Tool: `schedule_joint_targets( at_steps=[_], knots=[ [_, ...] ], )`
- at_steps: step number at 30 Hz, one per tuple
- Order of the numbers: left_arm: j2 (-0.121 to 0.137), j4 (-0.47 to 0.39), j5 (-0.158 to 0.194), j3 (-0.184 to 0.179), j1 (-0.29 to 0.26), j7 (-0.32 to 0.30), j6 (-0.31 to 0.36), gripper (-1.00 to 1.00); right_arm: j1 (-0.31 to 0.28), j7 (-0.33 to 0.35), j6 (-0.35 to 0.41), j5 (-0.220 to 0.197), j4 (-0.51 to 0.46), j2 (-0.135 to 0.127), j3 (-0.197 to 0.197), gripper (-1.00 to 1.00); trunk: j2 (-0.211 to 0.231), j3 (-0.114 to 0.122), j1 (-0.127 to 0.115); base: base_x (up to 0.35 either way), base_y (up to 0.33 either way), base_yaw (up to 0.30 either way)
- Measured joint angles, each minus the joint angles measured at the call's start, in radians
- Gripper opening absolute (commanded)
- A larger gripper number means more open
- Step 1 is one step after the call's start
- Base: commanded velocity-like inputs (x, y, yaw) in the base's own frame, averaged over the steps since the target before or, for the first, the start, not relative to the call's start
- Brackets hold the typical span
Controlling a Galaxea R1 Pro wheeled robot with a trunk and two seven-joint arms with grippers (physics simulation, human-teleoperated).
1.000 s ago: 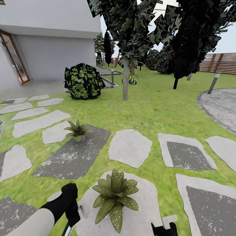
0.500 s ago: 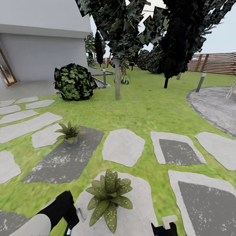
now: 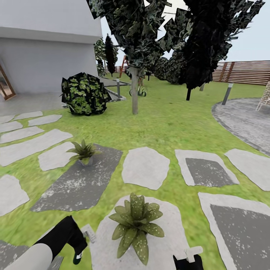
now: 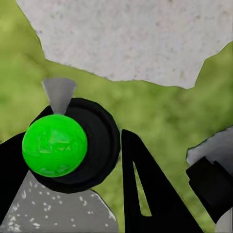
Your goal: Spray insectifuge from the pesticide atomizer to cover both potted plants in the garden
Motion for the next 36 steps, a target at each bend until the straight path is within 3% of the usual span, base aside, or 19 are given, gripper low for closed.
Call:
schedule_joint_targets(
  at_steps=[5, 12, 24, 29, 36],
  knots=[
    [-0.013, -0.002, 0.001, -0.002, 0.001, 0.000, -0.003, -1.00, 0.000, -0.001, 0.000, 0.000, 0.000, 0.000, -0.001, 1.00, 0.000, 0.000, 0.000, -0.016, 0.321, -0.031],
    [-0.030, -0.001, -0.005, -0.005, 0.001, 0.002, -0.007, -1.00, 0.000, -0.002, 0.000, -0.001, 0.000, 0.000, -0.002, 1.00, 0.000, 0.000, 0.000, -0.065, 0.135, -0.264],
    [-0.030, -0.001, -0.001, -0.003, 0.000, 0.001, -0.009, -1.00, 0.000, -0.002, 0.000, 0.000, 0.000, 0.000, -0.002, 1.00, 0.000, 0.000, 0.000, -0.009, 0.002, -0.300],
    [-0.030, -0.003, 0.000, -0.001, 0.000, 0.001, -0.009, -1.00, 0.000, -0.002, 0.000, 0.000, 0.000, 0.000, -0.002, 1.00, 0.000, 0.000, 0.001, -0.257, 0.010, -0.300],
    [-0.030, -0.003, -0.001, -0.002, 0.000, 0.000, -0.006, -1.00, 0.000, -0.002, 0.000, 0.000, 0.000, 0.000, -0.002, 1.00, 0.000, 0.000, 0.000, -0.148, 0.256, -0.300]
  ],
)
